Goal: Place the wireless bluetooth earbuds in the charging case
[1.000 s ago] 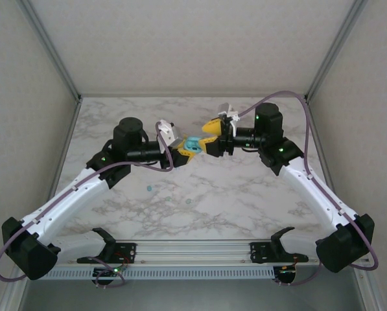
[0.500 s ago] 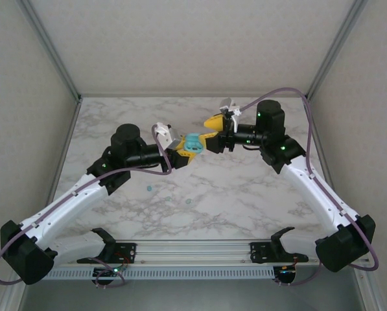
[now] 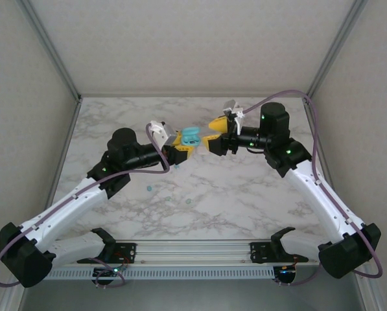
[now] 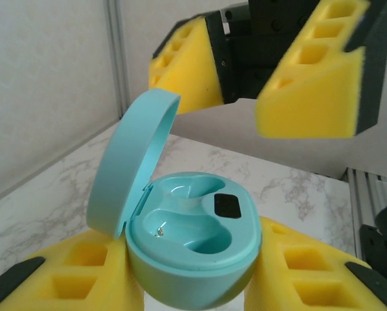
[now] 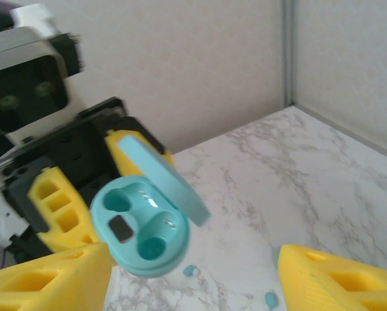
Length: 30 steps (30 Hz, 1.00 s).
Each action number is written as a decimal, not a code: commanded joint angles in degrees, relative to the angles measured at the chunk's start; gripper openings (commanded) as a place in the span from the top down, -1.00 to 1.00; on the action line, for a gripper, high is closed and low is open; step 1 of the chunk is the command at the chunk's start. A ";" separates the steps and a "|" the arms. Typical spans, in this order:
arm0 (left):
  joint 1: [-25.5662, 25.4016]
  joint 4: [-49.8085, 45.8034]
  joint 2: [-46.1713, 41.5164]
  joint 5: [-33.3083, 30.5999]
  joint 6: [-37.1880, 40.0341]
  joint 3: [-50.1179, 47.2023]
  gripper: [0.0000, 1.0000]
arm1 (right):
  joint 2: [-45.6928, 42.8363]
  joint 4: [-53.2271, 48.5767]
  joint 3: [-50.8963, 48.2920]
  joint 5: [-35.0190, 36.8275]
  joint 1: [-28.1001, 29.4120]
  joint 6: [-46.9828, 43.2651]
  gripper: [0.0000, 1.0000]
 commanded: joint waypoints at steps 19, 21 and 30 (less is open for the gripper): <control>-0.38 -0.54 -18.37 -14.68 -2.64 -9.50 0.73 | 37.93 -32.65 23.80 15.99 5.06 16.09 0.08; -0.36 -2.66 -19.49 -14.92 -2.18 -8.88 0.73 | 43.84 -36.08 28.63 17.33 6.74 13.97 0.12; -0.37 -8.02 -23.10 -16.59 -0.74 -7.57 0.72 | 64.06 -45.77 49.01 25.36 12.73 7.66 0.07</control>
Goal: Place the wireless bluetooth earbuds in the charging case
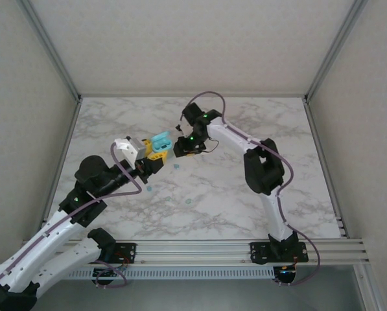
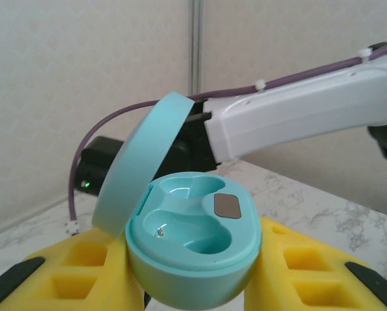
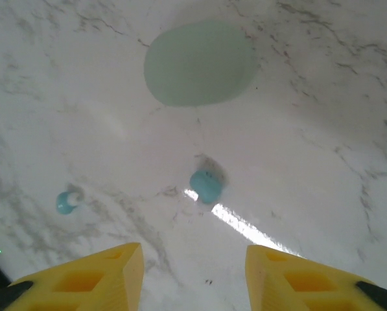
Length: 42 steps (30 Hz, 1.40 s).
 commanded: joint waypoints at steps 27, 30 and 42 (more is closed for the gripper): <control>-0.38 -0.60 3.39 2.91 10.46 3.03 0.74 | -39.03 26.34 -24.69 -21.17 -10.16 22.53 -0.06; -0.37 0.28 5.66 4.32 10.71 4.23 0.74 | -43.22 29.59 -27.82 -29.16 -10.43 26.87 -0.13; -0.35 5.17 9.72 7.73 8.01 5.62 0.74 | -46.78 40.20 -34.23 -42.34 -8.59 39.15 -0.48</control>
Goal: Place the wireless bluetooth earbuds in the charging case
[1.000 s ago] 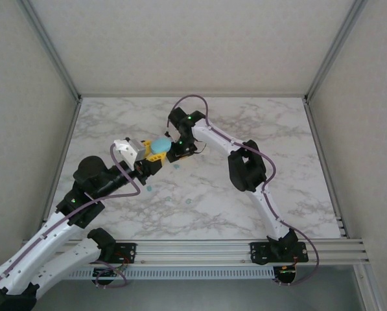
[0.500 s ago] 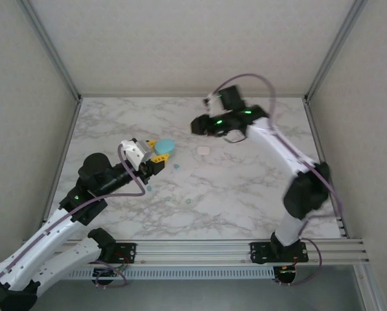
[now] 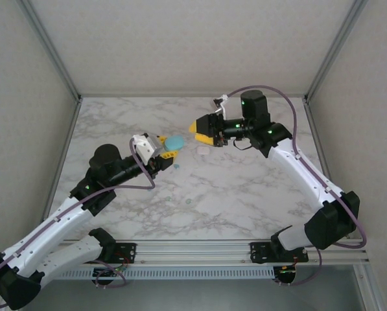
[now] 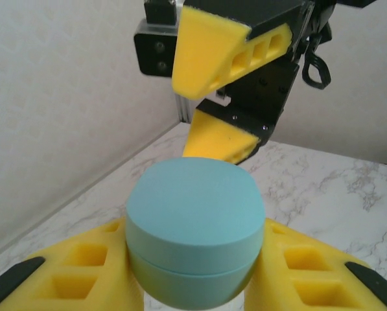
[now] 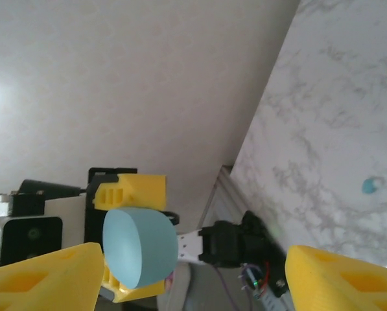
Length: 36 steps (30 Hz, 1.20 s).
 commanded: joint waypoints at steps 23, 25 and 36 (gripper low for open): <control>-0.43 4.28 2.59 3.41 -1.79 3.97 0.71 | 4.68 16.26 -0.62 -11.10 6.03 11.17 0.15; -0.43 4.24 2.68 2.71 -1.69 3.84 0.70 | 4.42 16.46 -0.79 -11.10 6.14 11.15 0.25; -0.43 6.13 3.48 2.24 -4.03 3.23 0.40 | 1.97 31.23 -5.35 -8.19 6.16 21.24 0.70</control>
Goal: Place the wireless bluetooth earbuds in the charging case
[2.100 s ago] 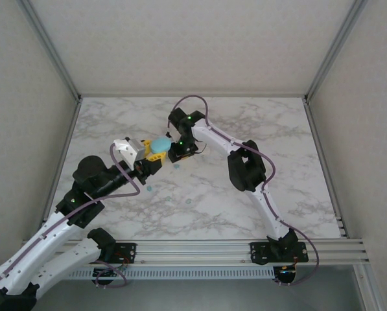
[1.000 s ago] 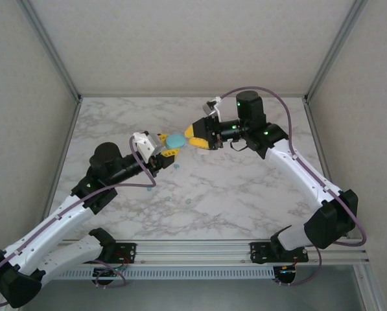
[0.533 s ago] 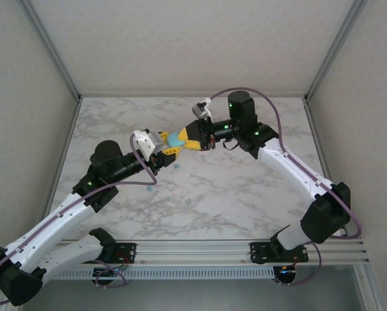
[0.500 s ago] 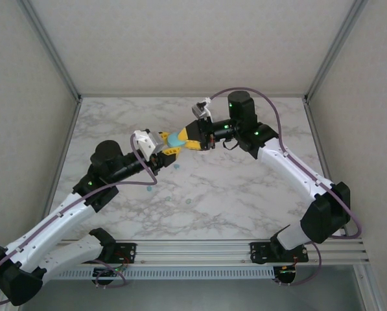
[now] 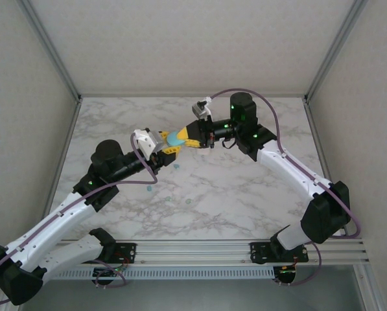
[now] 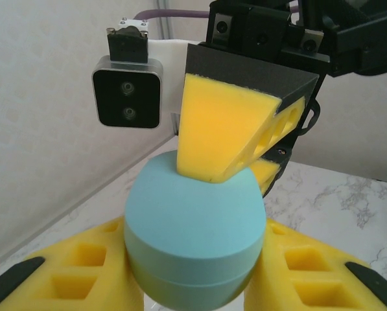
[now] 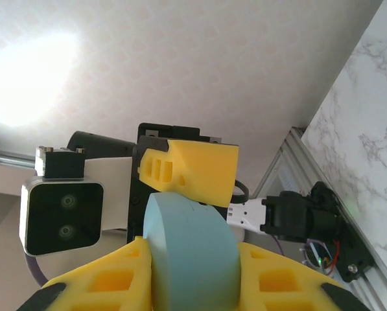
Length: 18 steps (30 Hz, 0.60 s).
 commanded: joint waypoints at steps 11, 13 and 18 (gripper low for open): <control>-0.49 6.29 1.26 1.45 -3.79 0.70 0.30 | -1.66 19.83 -5.84 3.99 1.06 13.71 0.82; -0.48 6.10 1.45 1.45 -3.83 0.83 0.23 | -1.80 20.26 -6.10 4.13 1.10 13.73 0.82; -0.50 6.88 1.67 1.45 -4.18 0.83 0.18 | -1.89 21.08 -6.07 4.10 1.06 14.41 0.84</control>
